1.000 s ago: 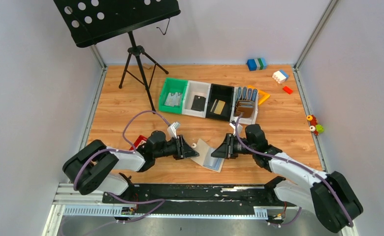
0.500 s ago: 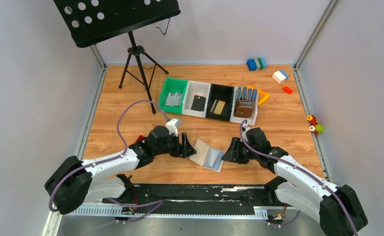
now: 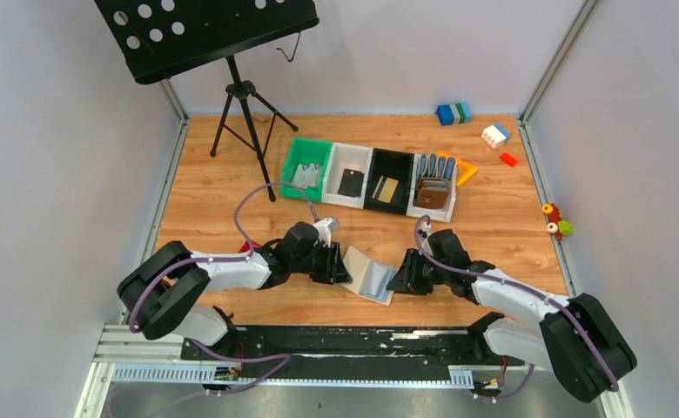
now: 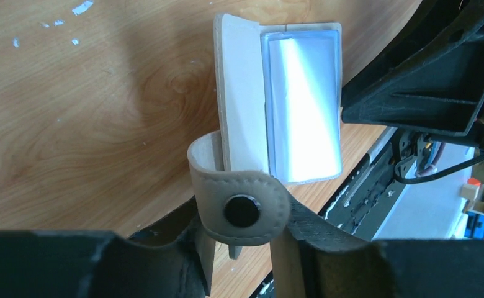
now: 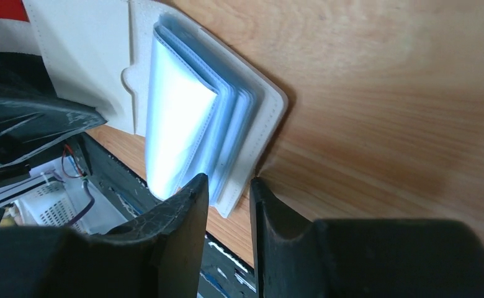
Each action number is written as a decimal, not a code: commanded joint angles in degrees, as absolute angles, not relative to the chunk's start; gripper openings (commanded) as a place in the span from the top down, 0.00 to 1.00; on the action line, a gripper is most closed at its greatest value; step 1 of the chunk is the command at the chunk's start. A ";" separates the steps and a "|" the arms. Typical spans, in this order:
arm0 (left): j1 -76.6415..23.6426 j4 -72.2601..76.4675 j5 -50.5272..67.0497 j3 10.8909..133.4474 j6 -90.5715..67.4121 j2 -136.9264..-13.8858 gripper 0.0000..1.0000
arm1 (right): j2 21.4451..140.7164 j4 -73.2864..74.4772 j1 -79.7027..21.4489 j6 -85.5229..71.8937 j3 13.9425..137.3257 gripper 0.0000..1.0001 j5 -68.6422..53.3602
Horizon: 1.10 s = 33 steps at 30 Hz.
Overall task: Take the credit cards out of the card holder
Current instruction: Remove the credit card from the card holder.
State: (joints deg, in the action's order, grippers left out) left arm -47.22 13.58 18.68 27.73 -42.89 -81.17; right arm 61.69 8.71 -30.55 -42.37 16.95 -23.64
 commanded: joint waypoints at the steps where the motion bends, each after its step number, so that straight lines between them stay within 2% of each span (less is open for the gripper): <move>1: -47.46 19.56 20.84 29.52 -43.21 -84.43 0.65 | 66.21 0.71 -30.46 -44.40 16.28 0.69 -26.67; 5: -47.46 20.83 21.06 29.45 -43.18 -87.16 0.91 | 66.32 -9.09 -30.49 -48.37 14.90 0.75 -30.31; 7: -47.46 20.41 20.60 29.28 -42.88 -87.59 0.97 | 64.50 -11.61 -30.49 -49.99 14.64 0.77 -31.39; 13: -47.45 21.67 20.96 28.31 -42.88 -88.68 0.99 | 61.02 -11.47 -33.02 -48.10 19.10 0.80 -32.65; 21: -47.46 27.01 23.29 26.79 -45.52 -89.66 0.99 | 68.51 -7.39 -35.01 -45.17 24.46 0.81 -31.74; 25: -47.46 26.74 23.27 26.46 -45.55 -88.73 1.00 | 69.69 -3.42 -35.12 -43.44 25.75 0.74 -30.27; 29: -47.46 25.25 22.48 26.39 -44.95 -87.08 1.00 | 67.83 2.41 -35.16 -41.57 26.57 0.62 -27.53; 33: -47.46 26.46 22.87 25.61 -45.35 -86.85 0.99 | 68.24 3.70 -35.20 -40.85 26.80 0.56 -27.08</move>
